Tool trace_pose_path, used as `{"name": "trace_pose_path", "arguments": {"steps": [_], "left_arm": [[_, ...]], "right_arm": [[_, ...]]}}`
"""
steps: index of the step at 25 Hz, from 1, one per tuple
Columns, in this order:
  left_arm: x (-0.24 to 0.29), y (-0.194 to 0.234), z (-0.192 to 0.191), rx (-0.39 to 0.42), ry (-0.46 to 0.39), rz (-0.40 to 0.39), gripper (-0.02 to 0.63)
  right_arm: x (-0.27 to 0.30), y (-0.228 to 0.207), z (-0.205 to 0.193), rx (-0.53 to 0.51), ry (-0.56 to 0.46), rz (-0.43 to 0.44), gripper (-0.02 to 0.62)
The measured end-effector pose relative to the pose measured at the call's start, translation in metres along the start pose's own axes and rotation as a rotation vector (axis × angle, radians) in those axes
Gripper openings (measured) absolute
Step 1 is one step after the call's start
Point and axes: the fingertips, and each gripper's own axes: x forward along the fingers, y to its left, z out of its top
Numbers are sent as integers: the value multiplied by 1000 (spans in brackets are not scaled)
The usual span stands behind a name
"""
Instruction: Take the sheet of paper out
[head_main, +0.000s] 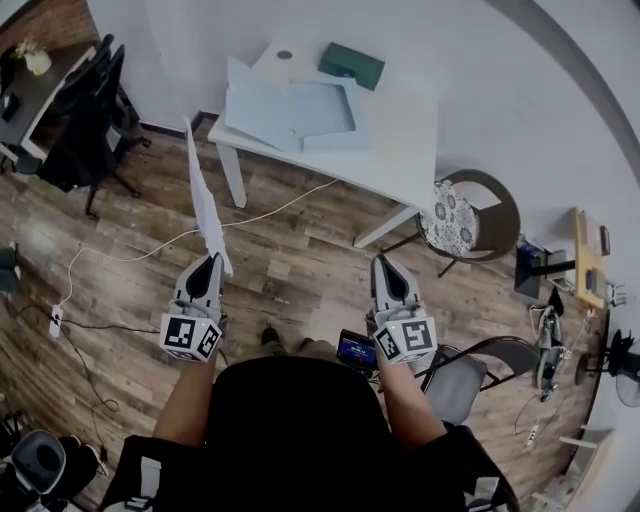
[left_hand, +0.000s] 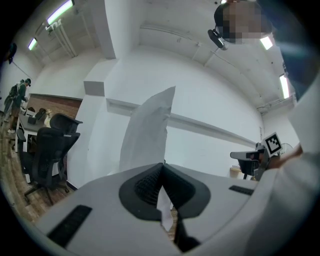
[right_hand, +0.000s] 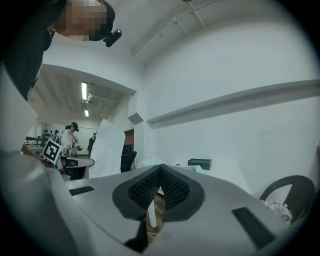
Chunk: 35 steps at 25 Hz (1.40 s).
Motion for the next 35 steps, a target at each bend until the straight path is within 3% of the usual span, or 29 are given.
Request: {"name": "trace_pose_path", "arguments": {"steps": [6, 15, 35], "left_arm": [[15, -35, 15, 18, -5, -33, 2], [30, -84, 2, 22, 44, -62, 2], [41, -120, -2, 33, 69, -78, 2]], "right_arm": [[-8, -19, 5, 25, 2, 45, 11], [-45, -51, -15, 59, 27, 36, 9], [-60, -89, -21, 86, -17, -10, 10]]}}
